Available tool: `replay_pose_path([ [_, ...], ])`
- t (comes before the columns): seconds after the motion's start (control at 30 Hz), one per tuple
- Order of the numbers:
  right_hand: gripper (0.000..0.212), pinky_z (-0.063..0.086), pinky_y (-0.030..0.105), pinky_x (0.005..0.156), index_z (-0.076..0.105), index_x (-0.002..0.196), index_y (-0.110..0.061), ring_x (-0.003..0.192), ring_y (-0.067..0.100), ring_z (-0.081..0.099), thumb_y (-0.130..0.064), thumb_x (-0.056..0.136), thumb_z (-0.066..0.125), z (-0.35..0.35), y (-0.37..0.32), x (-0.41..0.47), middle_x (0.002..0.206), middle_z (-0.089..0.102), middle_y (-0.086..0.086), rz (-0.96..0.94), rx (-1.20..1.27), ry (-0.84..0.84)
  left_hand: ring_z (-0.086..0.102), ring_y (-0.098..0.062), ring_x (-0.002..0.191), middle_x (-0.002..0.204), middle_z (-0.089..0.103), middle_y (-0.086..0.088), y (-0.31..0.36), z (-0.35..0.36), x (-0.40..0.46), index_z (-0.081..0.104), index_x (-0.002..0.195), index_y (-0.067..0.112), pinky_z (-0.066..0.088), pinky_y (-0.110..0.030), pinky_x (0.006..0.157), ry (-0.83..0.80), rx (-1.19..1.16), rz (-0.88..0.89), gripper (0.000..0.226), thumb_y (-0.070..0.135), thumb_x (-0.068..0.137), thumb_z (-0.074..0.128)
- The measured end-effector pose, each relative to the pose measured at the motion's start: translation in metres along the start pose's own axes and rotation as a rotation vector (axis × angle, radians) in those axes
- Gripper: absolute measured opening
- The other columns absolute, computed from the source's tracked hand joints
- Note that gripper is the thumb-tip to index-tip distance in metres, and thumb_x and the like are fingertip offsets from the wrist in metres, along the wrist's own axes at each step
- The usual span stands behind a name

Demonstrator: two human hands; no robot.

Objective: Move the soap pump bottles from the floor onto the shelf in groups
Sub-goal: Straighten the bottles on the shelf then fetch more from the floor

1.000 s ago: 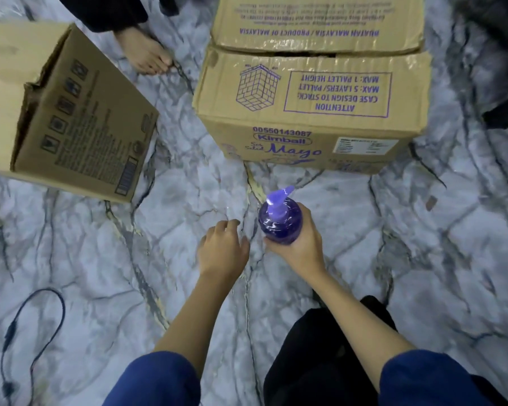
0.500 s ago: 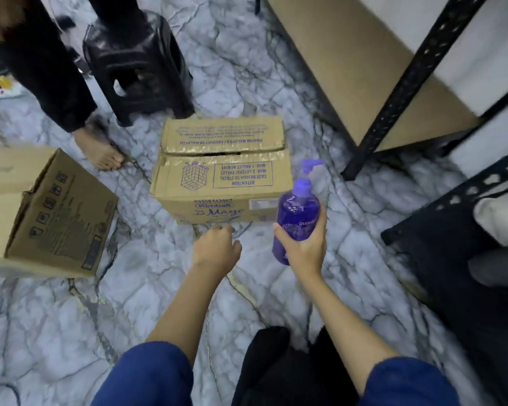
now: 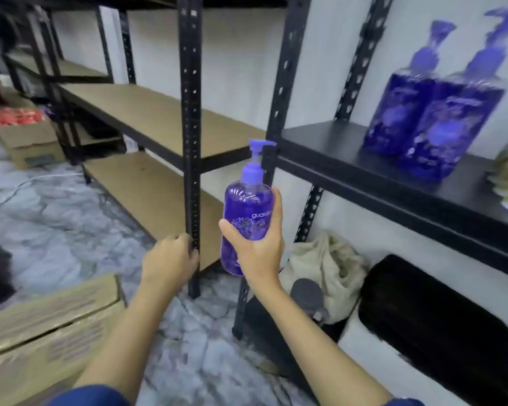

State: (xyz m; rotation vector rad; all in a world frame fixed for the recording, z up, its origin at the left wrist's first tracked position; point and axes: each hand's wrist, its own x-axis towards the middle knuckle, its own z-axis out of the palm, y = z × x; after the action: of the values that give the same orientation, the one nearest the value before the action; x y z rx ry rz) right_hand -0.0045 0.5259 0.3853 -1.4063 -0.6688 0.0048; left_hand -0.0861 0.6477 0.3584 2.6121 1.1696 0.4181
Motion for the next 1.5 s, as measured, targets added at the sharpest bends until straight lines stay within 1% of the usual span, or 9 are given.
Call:
replay_pose_path([
  [0.2, 0.095, 0.049, 0.042, 0.097, 0.024, 0.139, -0.05, 0.115, 0.009, 0.054, -0.041, 0.063, 0.082, -0.064, -0.083, 0.053, 0.13, 0.051, -0.012, -0.178, -0.047, 0.106, 0.059, -0.028, 0.106, 0.121, 0.059, -0.009, 0.117, -0.056, 0.02, 0.056, 0.124, 0.014, 0.045, -0.034, 0.079, 0.196, -0.097, 0.248, 0.033, 0.027, 0.095, 0.047],
  [0.37, 0.096, 0.049, 0.045, 0.096, 0.023, 0.14, -0.047, 0.119, 0.014, 0.052, -0.051, 0.06, 0.077, -0.109, -0.124, 0.086, 0.135, 0.047, -0.008, -0.285, -0.118, 0.227, 0.059, -0.029, 0.098, 0.111, 0.062, -0.012, 0.183, -0.078, 0.03, 0.061, 0.114, 0.007, 0.047, -0.036, 0.075, 0.491, -0.296, 0.482, 0.027, 0.02, 0.093, 0.051],
  [0.53, 0.098, 0.048, 0.047, 0.098, 0.02, 0.144, -0.041, 0.124, 0.019, 0.049, -0.041, 0.068, 0.081, -0.135, -0.123, 0.116, 0.141, 0.043, -0.002, -0.297, -0.219, 0.277, 0.056, -0.03, 0.108, 0.12, 0.06, -0.013, 0.235, -0.081, 0.049, 0.056, 0.123, 0.004, 0.045, -0.04, 0.089, 0.414, -0.397, 0.652, 0.035, 0.024, 0.095, 0.048],
  [0.73, 0.096, 0.044, 0.043, 0.102, 0.02, 0.146, -0.035, 0.127, 0.019, 0.044, -0.036, 0.071, 0.081, -0.136, -0.107, 0.147, 0.144, 0.039, -0.003, -0.246, -0.237, 0.304, 0.052, -0.027, 0.12, 0.127, 0.061, -0.009, 0.222, -0.06, 0.104, 0.062, 0.12, 0.01, 0.037, -0.044, 0.104, 0.225, -0.159, 0.707, 0.058, 0.043, 0.095, 0.021],
  [0.8, 0.096, 0.04, 0.035, 0.103, 0.019, 0.147, -0.033, 0.129, 0.019, 0.04, -0.037, 0.073, 0.079, -0.136, -0.104, 0.158, 0.145, 0.037, -0.003, -0.217, -0.249, 0.295, 0.055, -0.024, 0.119, 0.124, 0.064, -0.006, 0.216, -0.053, 0.109, 0.065, 0.118, 0.011, 0.039, -0.045, 0.103, 0.279, -0.203, 0.762, 0.068, 0.047, 0.089, 0.014],
  [1.07, 0.097, 0.033, 0.023, 0.09, 0.009, 0.141, -0.019, 0.116, 0.014, 0.041, -0.027, 0.075, 0.079, -0.134, -0.093, 0.176, 0.136, 0.034, 0.001, -0.1, -0.286, 0.209, 0.062, -0.018, 0.095, 0.099, 0.072, 0.002, 0.217, -0.023, 0.104, 0.073, 0.095, 0.014, 0.035, -0.033, 0.085, 0.599, -0.437, 0.748, 0.043, 0.028, 0.095, 0.032],
  [1.2, 0.107, 0.039, 0.03, 0.099, 0.0, 0.147, -0.026, 0.124, 0.023, 0.045, -0.01, 0.073, 0.076, -0.139, -0.088, 0.177, 0.143, 0.034, 0.006, -0.035, -0.272, 0.137, 0.061, -0.018, 0.091, 0.096, 0.071, 0.002, 0.218, -0.018, 0.106, 0.073, 0.092, 0.015, 0.035, -0.034, 0.084, 0.648, -0.454, 0.745, 0.041, 0.026, 0.095, 0.034],
  [1.33, 0.109, 0.028, 0.025, 0.099, 0.003, 0.15, -0.021, 0.135, 0.021, 0.032, -0.02, 0.073, 0.08, -0.135, -0.09, 0.172, 0.151, 0.026, 0.005, -0.072, -0.378, 0.178, 0.06, -0.017, 0.089, 0.093, 0.072, 0.002, 0.218, -0.018, 0.105, 0.073, 0.092, 0.014, 0.035, -0.034, 0.084, 0.684, -0.445, 0.738, 0.039, 0.025, 0.095, 0.036],
  [1.5, 0.113, 0.03, 0.041, 0.107, 0.0, 0.149, -0.02, 0.136, 0.027, 0.026, -0.026, 0.071, 0.082, -0.127, -0.093, 0.17, 0.149, 0.02, 0.011, -0.099, -0.474, 0.246, 0.062, -0.019, 0.091, 0.095, 0.072, 0.002, 0.218, -0.019, 0.105, 0.073, 0.094, 0.014, 0.037, -0.038, 0.087, 0.659, -0.426, 0.734, 0.042, 0.026, 0.095, 0.033],
])
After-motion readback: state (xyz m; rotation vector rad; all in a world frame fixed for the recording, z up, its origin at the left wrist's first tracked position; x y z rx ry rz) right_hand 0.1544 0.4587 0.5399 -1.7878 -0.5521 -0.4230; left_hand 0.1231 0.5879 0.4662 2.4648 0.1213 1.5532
